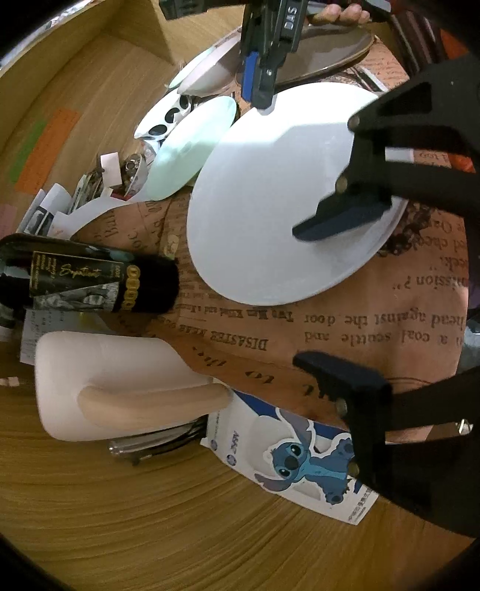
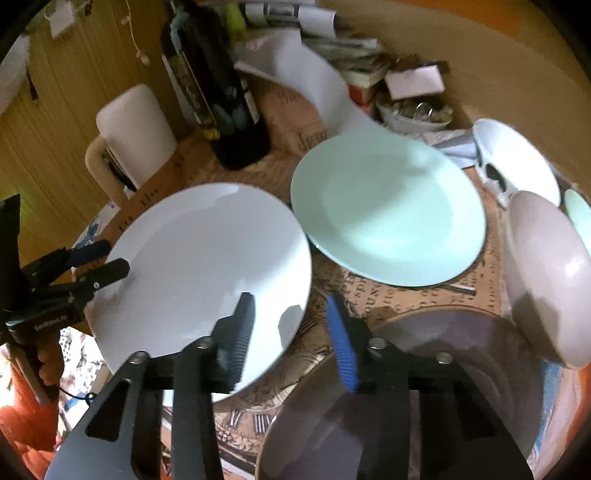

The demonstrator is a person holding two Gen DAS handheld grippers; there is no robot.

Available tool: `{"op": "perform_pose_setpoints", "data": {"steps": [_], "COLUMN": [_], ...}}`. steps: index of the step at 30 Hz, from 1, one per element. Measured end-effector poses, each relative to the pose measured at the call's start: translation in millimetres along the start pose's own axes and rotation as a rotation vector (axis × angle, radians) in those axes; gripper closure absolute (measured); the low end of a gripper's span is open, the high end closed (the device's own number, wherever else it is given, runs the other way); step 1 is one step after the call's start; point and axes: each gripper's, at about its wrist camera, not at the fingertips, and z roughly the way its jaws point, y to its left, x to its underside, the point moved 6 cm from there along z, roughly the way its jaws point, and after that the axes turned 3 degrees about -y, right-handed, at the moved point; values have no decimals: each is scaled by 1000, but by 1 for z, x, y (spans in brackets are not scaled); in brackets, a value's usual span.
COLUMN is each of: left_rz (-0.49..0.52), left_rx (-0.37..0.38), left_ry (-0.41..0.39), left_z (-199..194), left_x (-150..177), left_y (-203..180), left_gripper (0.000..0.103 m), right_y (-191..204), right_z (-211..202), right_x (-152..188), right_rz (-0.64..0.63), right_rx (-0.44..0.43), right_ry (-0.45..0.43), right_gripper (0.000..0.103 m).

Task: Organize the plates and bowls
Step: 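Close both grippers on the rim of the white plate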

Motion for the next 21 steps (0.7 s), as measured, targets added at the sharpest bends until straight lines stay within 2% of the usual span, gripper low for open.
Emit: {"op": "perform_pose_setpoints", "data": {"steps": [2, 8, 14, 21], "left_rz": [-4, -1, 4, 2], "left_rx": [12, 67, 139, 105], "left_ry": [6, 21, 61, 55], "left_z": [1, -1, 1, 3], "left_x": [0, 2, 5, 2], "left_y": [1, -4, -15, -18], "left_gripper": [55, 66, 68, 68], "right_y": [0, 2, 2, 4], "right_z": [4, 14, 22, 21], "right_x": [-1, 1, 4, 5], "right_rz": [-2, -24, -11, -10], "right_rx": [1, 7, -6, 2], "right_ry": [13, 53, 77, 60], "right_gripper": [71, 75, 75, 76]}}
